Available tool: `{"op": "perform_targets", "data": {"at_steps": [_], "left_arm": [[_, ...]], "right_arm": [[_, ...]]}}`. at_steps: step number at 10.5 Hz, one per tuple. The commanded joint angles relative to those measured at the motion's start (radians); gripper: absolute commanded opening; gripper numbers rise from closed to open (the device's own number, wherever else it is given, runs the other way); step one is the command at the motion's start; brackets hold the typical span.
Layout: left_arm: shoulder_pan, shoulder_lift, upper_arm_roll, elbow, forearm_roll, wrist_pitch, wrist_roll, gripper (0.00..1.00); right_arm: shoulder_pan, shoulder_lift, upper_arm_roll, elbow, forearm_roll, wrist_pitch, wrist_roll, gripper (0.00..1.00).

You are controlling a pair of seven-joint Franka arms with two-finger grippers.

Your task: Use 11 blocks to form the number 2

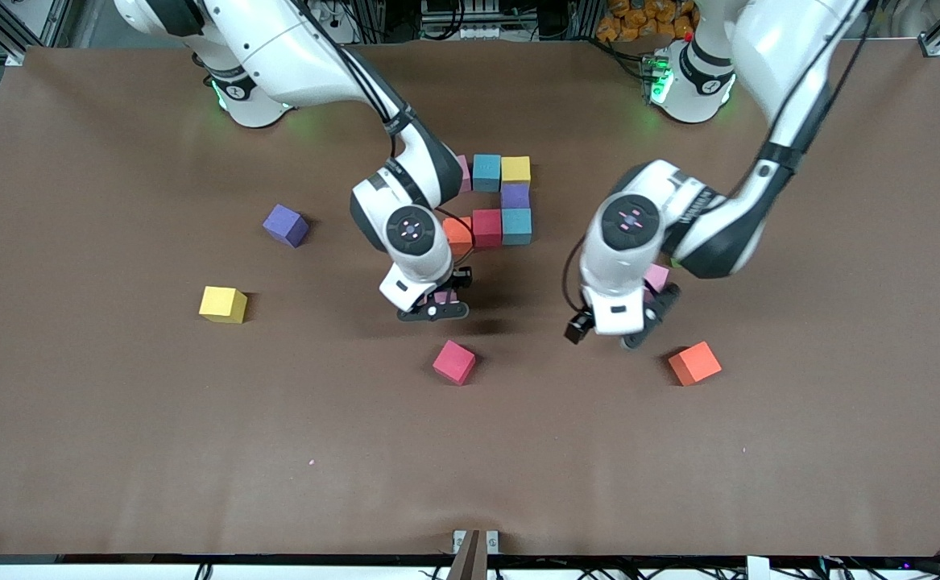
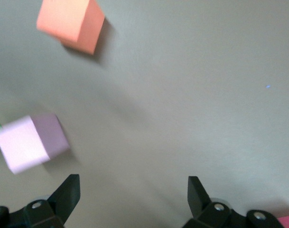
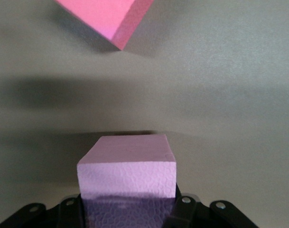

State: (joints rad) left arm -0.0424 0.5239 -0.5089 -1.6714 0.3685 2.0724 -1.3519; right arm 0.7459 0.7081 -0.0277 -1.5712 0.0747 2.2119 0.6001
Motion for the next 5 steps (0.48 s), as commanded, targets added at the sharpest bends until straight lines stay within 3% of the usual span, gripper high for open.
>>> {"op": "perform_targets", "data": {"at_steps": [1, 5], "left_arm": [[0.105, -0.039, -0.051, -0.014, -0.031, -0.08, 0.408, 1.0], [0.15, -0.033, -0.054, -0.071, -0.031, -0.101, 0.776, 1.0]], "right_arm": [[0.059, -0.024, -0.017, -0.026, -0.061, -0.006, 0.096, 0.47], [0.067, -0.07, -0.012, -0.104, -0.049, 0.044, 0.118, 0.47]]}}
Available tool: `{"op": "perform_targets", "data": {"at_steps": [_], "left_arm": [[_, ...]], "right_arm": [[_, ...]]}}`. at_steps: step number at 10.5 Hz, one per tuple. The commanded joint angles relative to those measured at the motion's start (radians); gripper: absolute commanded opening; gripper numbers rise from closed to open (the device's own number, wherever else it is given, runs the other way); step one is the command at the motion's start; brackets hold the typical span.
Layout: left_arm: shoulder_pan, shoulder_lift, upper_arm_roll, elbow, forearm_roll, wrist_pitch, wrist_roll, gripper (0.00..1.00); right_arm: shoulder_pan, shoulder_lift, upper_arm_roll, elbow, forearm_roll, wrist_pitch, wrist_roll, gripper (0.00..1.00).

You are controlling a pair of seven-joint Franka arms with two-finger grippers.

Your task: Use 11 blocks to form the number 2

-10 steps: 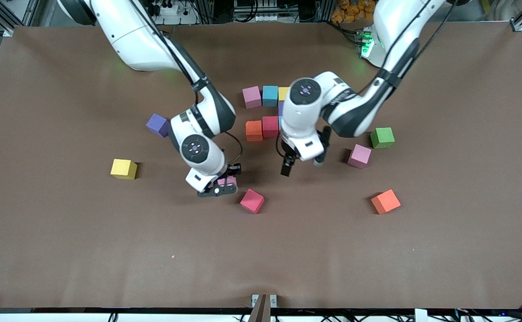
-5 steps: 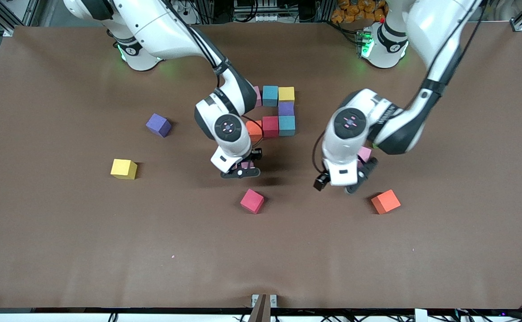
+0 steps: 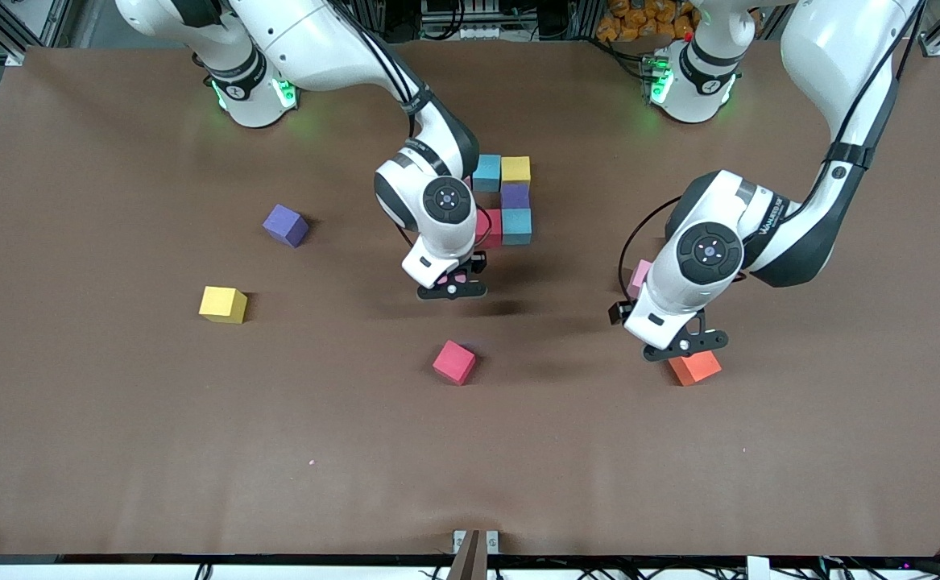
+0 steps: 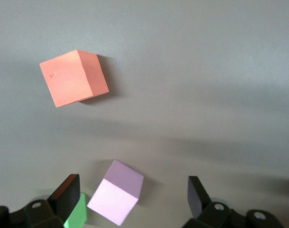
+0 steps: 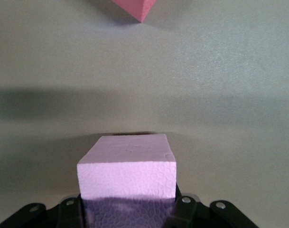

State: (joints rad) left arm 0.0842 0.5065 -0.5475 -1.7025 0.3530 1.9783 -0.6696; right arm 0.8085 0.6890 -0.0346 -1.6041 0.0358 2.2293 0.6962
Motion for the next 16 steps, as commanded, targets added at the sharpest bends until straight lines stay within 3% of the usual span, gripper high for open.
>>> {"op": "perform_targets", "data": {"at_steps": [1, 4, 7, 11, 16], "left_arm": [[0.025, -0.013, -0.014, -0.06, -0.016, -0.007, 0.132, 1.0], [0.043, -0.019, -0.015, -0.115, -0.012, -0.007, 0.192, 1.0], [0.069, -0.026, -0.028, -0.17, -0.011, 0.013, 0.258, 1.0], [0.092, -0.023, -0.028, -0.282, -0.005, 0.137, 0.282, 1.0], [0.095, -0.022, -0.028, -0.327, -0.002, 0.185, 0.289, 1.0]], "right_arm": [[0.008, -0.061, -0.005, -0.092, -0.01, 0.048, 0.022, 0.47], [0.024, -0.074, -0.002, -0.152, -0.008, 0.141, 0.061, 0.47], [0.05, -0.069, -0.002, -0.152, -0.008, 0.142, 0.089, 0.47], [0.055, -0.068, -0.001, -0.169, -0.008, 0.148, 0.091, 0.47], [0.055, -0.069, 0.018, -0.197, -0.007, 0.179, 0.089, 0.48]]}}
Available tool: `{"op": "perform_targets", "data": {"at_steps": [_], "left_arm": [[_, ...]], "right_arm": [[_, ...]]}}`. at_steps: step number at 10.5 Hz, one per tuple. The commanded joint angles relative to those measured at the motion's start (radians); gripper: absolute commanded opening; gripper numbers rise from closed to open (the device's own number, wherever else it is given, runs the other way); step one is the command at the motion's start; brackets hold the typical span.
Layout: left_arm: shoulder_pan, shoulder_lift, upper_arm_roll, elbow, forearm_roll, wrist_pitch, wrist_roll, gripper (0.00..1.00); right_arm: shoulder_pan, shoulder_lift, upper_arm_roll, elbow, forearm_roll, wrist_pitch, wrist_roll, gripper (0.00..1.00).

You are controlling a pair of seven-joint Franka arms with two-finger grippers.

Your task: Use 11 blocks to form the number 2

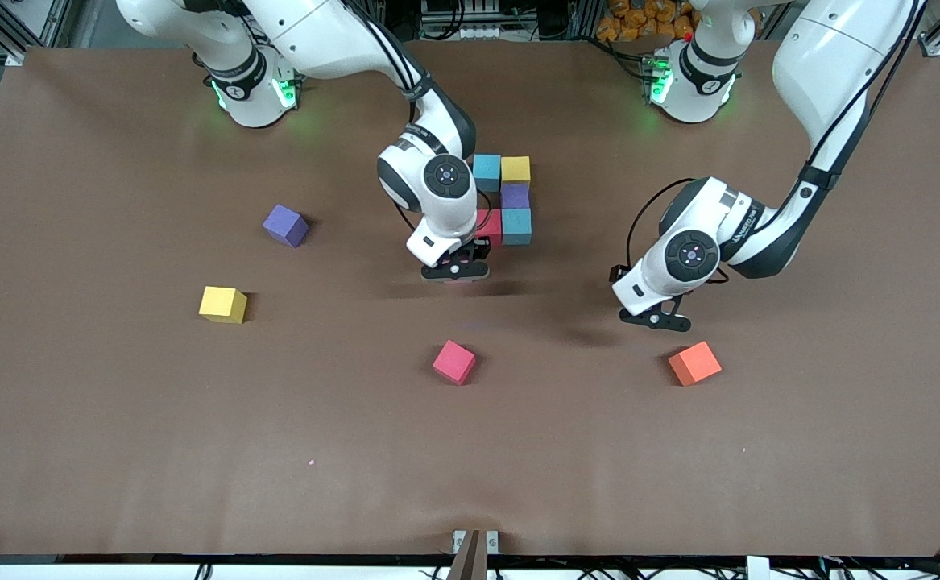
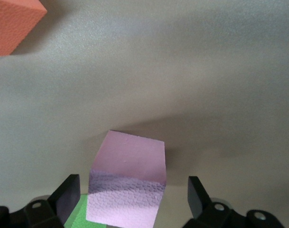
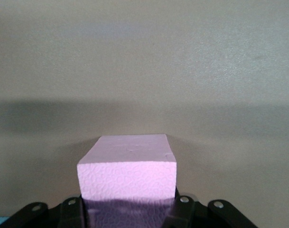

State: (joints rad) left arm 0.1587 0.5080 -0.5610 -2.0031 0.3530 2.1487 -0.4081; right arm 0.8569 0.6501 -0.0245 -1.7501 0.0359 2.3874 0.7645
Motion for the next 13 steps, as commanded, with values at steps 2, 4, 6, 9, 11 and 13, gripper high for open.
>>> {"op": "perform_targets", "data": {"at_steps": [2, 4, 6, 9, 11, 13], "left_arm": [[0.024, -0.022, -0.014, -0.031, -0.002, 0.014, 0.028, 1.0], [0.024, -0.019, -0.013, -0.04, -0.002, 0.014, 0.026, 1.0], [0.035, -0.019, -0.013, -0.042, -0.002, 0.014, 0.025, 1.0], [0.035, -0.003, -0.013, -0.04, -0.002, 0.014, 0.012, 0.99], [0.035, -0.003, -0.013, -0.034, -0.002, 0.014, 0.012, 0.73], [0.033, -0.006, -0.013, -0.028, -0.002, 0.013, 0.012, 0.67]], "right_arm": [[0.007, -0.03, 0.009, -0.052, -0.005, 0.022, 0.022, 0.48], [0.007, -0.03, 0.009, -0.052, -0.005, 0.021, 0.022, 0.49], [0.007, -0.032, 0.014, -0.057, -0.005, 0.016, 0.022, 0.49], [0.007, -0.041, 0.015, -0.077, -0.002, 0.021, 0.022, 0.52], [0.008, -0.041, 0.015, -0.077, 0.004, 0.021, 0.022, 0.57], [0.007, -0.041, 0.015, -0.075, 0.004, 0.018, 0.021, 1.0]]}}
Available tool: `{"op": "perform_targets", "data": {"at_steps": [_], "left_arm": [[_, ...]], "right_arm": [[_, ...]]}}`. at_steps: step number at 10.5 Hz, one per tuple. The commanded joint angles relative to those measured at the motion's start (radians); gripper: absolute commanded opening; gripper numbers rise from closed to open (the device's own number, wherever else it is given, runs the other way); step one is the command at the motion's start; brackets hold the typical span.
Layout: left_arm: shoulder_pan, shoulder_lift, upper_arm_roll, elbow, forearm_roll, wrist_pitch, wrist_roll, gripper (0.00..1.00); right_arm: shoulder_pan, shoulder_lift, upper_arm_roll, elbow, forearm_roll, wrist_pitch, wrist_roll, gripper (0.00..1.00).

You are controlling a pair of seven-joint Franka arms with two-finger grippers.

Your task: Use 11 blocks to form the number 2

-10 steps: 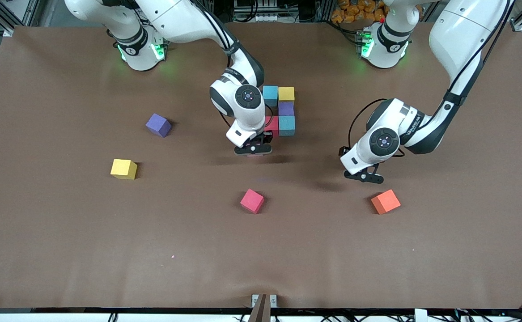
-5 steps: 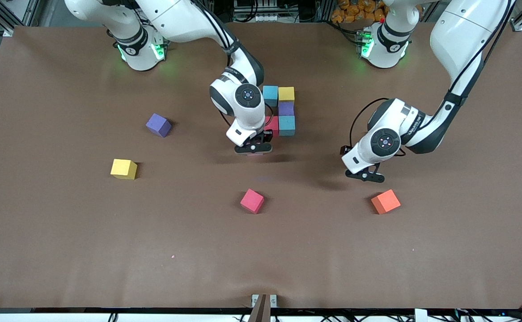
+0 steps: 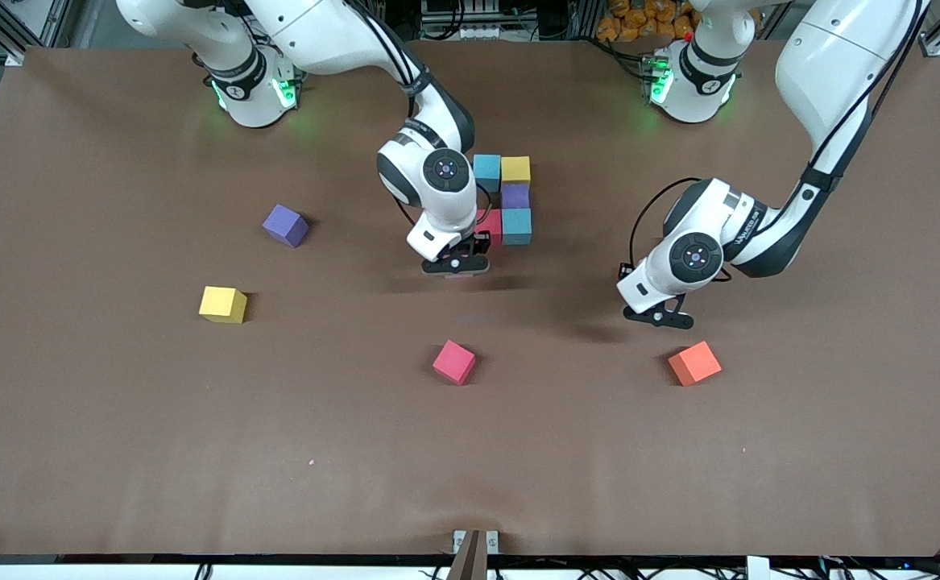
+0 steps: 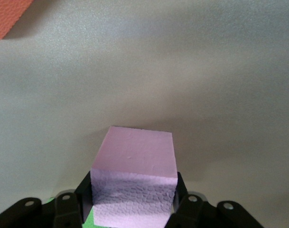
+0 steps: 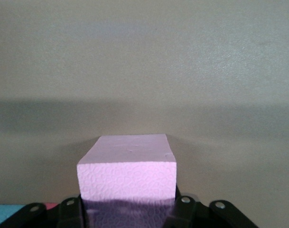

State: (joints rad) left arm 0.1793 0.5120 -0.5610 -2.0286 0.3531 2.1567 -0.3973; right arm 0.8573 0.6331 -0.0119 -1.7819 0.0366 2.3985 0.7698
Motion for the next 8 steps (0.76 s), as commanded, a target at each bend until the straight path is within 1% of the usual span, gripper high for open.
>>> {"op": "perform_targets", "data": {"at_steps": [1, 2, 4, 6, 8], "left_arm": [[0.012, -0.012, -0.013, 0.004, -0.002, 0.005, 0.0, 0.63], [0.012, -0.01, -0.013, 0.02, -0.002, 0.0, -0.003, 0.6], [-0.003, -0.012, -0.014, 0.076, -0.014, -0.009, -0.003, 0.6], [-0.03, -0.007, -0.036, 0.132, -0.023, -0.011, -0.059, 0.6], [-0.09, 0.006, -0.036, 0.195, -0.057, -0.011, -0.096, 0.59]], "right_arm": [[0.006, -0.026, 0.003, -0.039, 0.003, 0.004, 0.016, 1.0], [0.005, -0.03, 0.003, -0.034, 0.003, 0.001, 0.016, 1.0], [-0.003, -0.053, 0.003, -0.034, 0.005, -0.002, 0.016, 1.0], [-0.018, -0.078, 0.003, -0.03, 0.005, -0.008, 0.014, 1.0], [-0.056, -0.099, 0.001, -0.004, 0.005, -0.047, 0.008, 1.0]]}}
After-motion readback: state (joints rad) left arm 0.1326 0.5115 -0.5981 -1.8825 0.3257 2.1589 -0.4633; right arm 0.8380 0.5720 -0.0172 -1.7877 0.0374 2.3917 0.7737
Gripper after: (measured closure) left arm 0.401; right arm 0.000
